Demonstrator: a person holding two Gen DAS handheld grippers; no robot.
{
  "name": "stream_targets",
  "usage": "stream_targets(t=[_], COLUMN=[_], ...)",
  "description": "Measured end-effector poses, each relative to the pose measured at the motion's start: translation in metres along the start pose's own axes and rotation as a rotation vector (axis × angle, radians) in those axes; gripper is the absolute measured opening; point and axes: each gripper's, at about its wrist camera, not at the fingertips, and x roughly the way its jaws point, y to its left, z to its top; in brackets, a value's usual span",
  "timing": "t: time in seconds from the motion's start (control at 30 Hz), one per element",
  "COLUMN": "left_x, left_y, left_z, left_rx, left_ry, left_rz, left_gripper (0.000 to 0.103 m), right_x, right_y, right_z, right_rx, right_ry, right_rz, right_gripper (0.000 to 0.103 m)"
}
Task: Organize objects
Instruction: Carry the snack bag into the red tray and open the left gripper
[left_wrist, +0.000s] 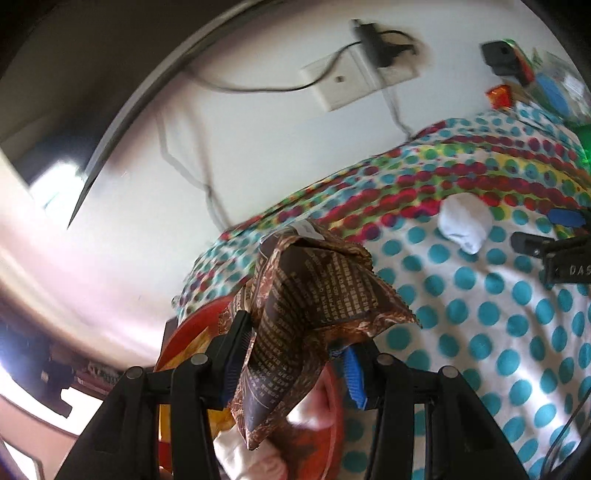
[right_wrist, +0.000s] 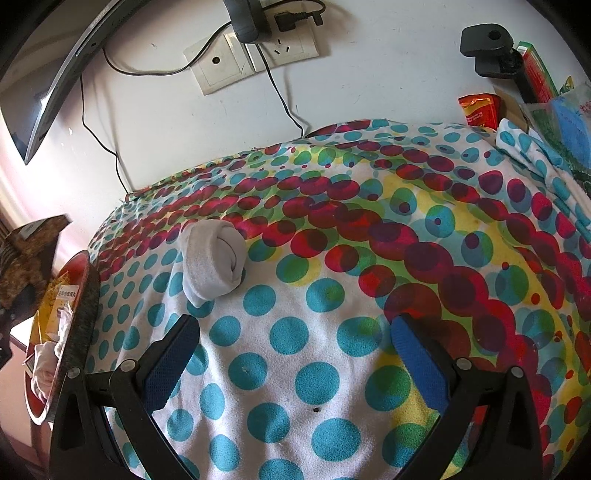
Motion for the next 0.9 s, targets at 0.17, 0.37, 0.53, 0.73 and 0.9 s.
stream_targets(t=[0.17,0.37,0.53,0.73,0.9], left_x=[-0.004,-0.008,-0.007,-0.007,-0.004], left_y=[0.029,0.058,0.08,0.103,0.12], left_z=[-0.024,-0.046,-0.063,-0.082,-0.101], left_rx=[-0.058,-0.11,-0.138,-0.172,-0.205], left_ry=[0.023,0.05,0.08,0.112,0.143], left_rz=[0.038,0.075,0.109,0.146,0.167], left_gripper=[0.047,0.047,0.047,0.047,0.047], right_x=[0.001,0.001,0.0,0.0,0.001], right_y=[0.001,0.002,0.001,0.001,0.003], right_z=[0.0,0.0,-0.001,-0.001,-0.001], right_rx=[-0.003,-0.007,-0.015,-0.018,-0.021], right_ry=[0.001,0.003,0.006,0.008,0.009], right_rz=[-0.002,-0.008,-0.016,-0.021,-0.025], right_gripper=[0.103,0.103,0.103,0.103,0.103])
